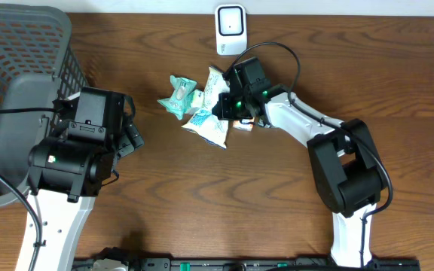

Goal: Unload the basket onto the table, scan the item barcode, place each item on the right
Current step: 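Grasp the white snack bag from the pile with the right gripper, then lift the snack bag and move it right, away from the pile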

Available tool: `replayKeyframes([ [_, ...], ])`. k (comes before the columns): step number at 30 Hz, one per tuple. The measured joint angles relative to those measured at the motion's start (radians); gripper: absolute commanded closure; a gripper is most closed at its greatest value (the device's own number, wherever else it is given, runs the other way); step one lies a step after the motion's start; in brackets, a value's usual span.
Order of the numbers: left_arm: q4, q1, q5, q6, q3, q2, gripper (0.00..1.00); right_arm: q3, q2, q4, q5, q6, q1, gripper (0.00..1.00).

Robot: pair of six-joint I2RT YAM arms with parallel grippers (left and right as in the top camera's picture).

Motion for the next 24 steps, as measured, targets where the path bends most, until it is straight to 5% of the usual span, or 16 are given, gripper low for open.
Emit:
replayKeyframes([
  [9,0.0,0.0,0.0,0.0,0.0,0.0,0.0,-0.007,-0.059,-0.02,-0.291,-0.08,-0.137,0.99],
  [18,0.0,0.0,0.0,0.0,0.0,0.0,0.0,-0.007,-0.221,-0.014,-0.767,-0.419,-0.227,0.99],
  [24,0.0,0.0,0.0,0.0,0.0,0.0,0.0,-0.007,-0.221,0.003,-0.869,-0.522,-0.221,0.99],
])
